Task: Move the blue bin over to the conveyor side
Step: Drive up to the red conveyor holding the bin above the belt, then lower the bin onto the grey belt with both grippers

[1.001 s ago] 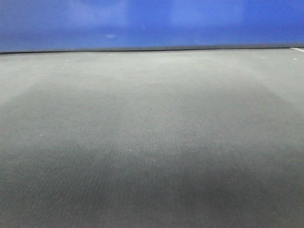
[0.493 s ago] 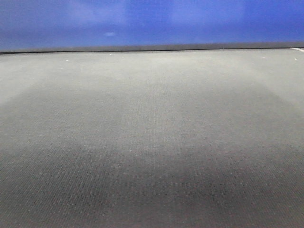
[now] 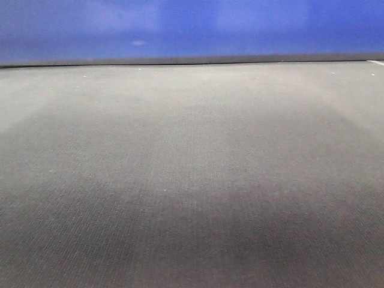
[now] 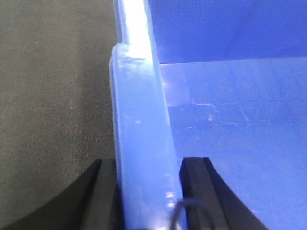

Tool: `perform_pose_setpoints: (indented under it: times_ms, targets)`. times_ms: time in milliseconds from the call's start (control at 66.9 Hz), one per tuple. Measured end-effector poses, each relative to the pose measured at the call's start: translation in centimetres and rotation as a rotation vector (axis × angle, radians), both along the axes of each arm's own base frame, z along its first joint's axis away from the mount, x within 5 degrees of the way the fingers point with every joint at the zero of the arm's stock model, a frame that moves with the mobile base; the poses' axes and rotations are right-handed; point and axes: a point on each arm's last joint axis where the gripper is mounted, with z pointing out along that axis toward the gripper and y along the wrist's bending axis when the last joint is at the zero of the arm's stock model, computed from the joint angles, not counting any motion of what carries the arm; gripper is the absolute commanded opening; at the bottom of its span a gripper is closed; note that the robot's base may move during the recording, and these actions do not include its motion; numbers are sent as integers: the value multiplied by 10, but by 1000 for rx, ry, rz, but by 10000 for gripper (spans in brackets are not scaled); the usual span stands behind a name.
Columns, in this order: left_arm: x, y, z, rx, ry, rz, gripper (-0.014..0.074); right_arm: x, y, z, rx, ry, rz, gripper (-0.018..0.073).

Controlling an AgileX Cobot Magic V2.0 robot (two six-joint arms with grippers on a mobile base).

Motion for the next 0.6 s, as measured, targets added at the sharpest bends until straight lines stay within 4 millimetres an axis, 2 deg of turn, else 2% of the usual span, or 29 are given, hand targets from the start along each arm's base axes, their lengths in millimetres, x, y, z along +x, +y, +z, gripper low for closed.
perform_pose_setpoints:
  times_ms: [448,598]
  targets:
    - [1,1,1,6,-14,5,-10,2,1,3,13,-36,0,-82]
    - [17,0,0,16,-27,9,-10,13,4,1,11,-42,-2,-82]
